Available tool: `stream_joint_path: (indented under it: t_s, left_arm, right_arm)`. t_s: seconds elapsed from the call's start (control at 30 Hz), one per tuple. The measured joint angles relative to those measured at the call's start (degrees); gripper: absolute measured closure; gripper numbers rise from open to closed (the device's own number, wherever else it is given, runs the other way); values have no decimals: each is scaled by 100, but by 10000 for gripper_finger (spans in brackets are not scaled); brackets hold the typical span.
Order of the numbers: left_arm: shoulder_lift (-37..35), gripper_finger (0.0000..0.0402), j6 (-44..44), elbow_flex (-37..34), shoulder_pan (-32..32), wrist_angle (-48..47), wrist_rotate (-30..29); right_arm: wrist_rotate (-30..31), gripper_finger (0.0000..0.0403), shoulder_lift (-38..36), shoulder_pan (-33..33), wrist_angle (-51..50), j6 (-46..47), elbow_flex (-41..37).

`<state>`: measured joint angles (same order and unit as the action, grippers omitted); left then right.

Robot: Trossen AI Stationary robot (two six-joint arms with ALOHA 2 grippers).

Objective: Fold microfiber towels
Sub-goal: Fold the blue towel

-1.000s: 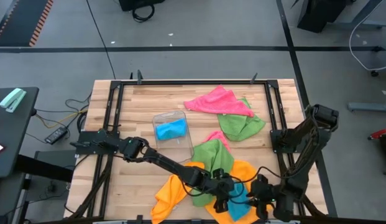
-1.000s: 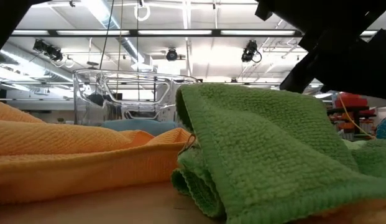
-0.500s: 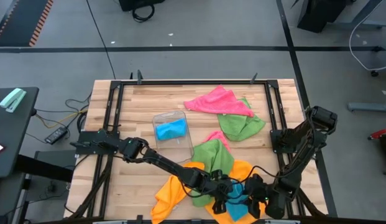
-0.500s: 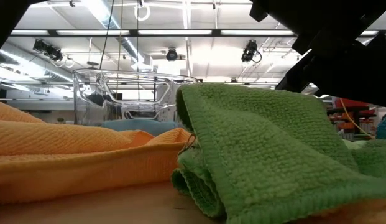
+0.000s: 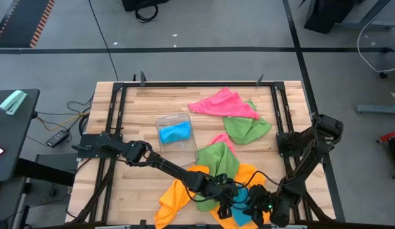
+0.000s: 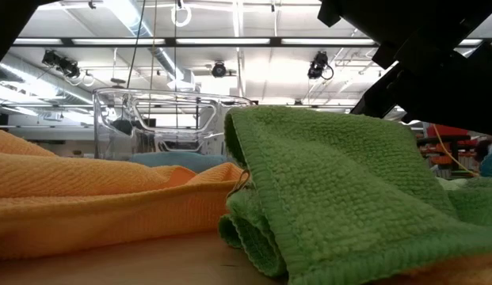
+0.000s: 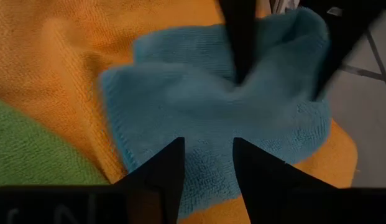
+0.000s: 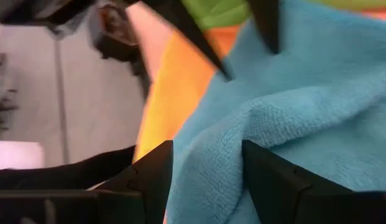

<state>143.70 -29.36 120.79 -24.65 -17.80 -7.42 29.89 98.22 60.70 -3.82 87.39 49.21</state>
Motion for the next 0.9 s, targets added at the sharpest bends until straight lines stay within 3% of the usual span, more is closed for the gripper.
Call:
stream_joint_path:
  t_s: [0.43, 0.67, 0.9]
  left_arm:
    - [0, 265, -2, 0, -6, -2, 0]
    - [4, 273, -49, -3, -9, 63, 1]
    - [9, 272, -159, -4, -38, 755, 394]
  right_arm:
    - [-299, 240, 4, 803, 5, 510, 0]
    - [-315, 252, 1, 895, -382, 812, 0]
    - [-225, 270, -30, 974, -845, 1336, 0]
